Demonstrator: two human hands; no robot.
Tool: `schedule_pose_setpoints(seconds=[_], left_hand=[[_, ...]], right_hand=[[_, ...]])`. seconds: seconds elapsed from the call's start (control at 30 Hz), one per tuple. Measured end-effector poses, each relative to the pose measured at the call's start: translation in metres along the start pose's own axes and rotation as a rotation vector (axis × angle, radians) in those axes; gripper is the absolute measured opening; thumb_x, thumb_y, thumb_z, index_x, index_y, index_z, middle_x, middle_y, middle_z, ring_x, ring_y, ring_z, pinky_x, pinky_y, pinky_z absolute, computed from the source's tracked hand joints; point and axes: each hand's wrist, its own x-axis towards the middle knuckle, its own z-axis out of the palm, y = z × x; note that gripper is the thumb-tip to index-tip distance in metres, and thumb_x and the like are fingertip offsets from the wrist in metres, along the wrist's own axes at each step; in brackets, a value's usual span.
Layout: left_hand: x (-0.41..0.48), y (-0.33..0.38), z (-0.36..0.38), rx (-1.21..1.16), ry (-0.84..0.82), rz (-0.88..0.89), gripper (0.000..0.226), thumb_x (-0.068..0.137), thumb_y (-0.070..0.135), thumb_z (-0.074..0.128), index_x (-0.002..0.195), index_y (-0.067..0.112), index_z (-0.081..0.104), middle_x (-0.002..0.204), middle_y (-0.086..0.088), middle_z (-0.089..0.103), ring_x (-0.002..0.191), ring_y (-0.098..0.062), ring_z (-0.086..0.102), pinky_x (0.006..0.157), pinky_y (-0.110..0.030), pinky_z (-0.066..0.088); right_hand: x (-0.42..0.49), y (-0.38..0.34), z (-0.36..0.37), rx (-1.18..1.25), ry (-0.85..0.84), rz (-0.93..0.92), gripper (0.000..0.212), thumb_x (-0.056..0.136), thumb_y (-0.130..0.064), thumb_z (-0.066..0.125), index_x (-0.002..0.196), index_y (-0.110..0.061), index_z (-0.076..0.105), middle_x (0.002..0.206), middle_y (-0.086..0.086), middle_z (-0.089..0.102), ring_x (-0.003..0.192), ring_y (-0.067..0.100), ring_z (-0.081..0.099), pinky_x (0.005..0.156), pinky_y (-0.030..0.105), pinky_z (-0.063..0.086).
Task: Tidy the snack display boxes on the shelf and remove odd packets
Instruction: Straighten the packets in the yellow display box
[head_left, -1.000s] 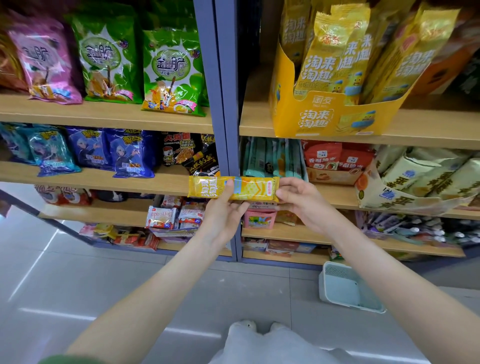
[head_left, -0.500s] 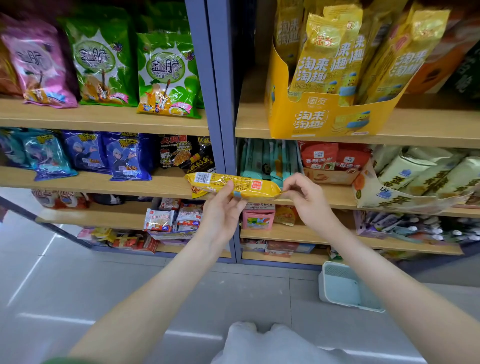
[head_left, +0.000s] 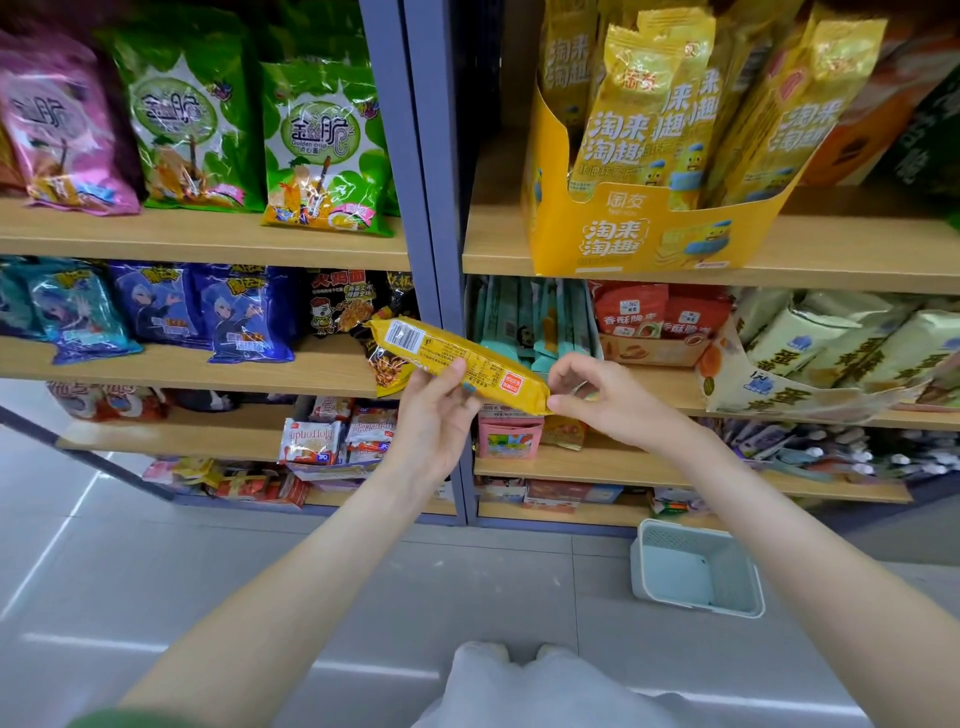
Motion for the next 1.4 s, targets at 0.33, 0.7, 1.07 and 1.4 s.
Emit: schedule_pose_setpoints(seconds=[0.33, 0.7, 1.07, 1.4], left_hand=[[0.006, 0.003, 0.003, 0.277, 0.112, 0.0, 0.022, 0.094, 0.007, 0.06, 0.111, 0.015, 0.049, 0.107, -0.004, 0.066, 0.103, -0.018, 0.066, 0.084, -0.037, 0.058], [-0.006, -0.006, 0.036, 1.063, 0.009, 0.181, 0.013, 0.098, 0.039, 0.052, 0.094, 0.027, 0.052, 0.094, 0.008, 0.062, 0.095, -0.017, 0.064, 0.09, -0.044, 0.053], [-0.016, 0.015, 0.006, 1.189, -0.459, -0.181, 0.029, 0.084, 0.022, 0.074, 0.099, 0.017, 0.049, 0.095, 0.0, 0.066, 0.086, -0.01, 0.068, 0.083, -0.027, 0.055], [-0.033, 0.03, -0.001, 1.205, -0.432, -0.195, 0.046, 0.075, 0.028, 0.077, 0.11, 0.016, 0.052, 0.109, -0.012, 0.065, 0.093, -0.019, 0.061, 0.094, -0.041, 0.051]], right_hand=[[-0.002, 0.006, 0.006, -0.162, 0.086, -0.002, 0.013, 0.097, -0.013, 0.055, 0.098, -0.026, 0.058, 0.09, -0.023, 0.056, 0.087, -0.01, 0.052, 0.075, 0.013, 0.038], [0.005, -0.027, 0.027, 0.182, 0.136, 0.073, 0.057, 0.085, -0.024, 0.073, 0.132, -0.029, 0.041, 0.109, -0.017, 0.058, 0.097, 0.005, 0.06, 0.08, 0.027, 0.05], [0.0, -0.031, 0.033, 1.078, 0.005, 0.133, 0.028, 0.097, -0.004, 0.044, 0.122, -0.017, 0.049, 0.114, 0.002, 0.068, 0.106, 0.016, 0.066, 0.085, 0.038, 0.057], [0.01, -0.042, 0.046, 1.179, -0.053, 0.109, 0.036, 0.094, -0.014, 0.045, 0.13, -0.014, 0.044, 0.123, 0.007, 0.063, 0.12, 0.017, 0.059, 0.082, 0.033, 0.057]])
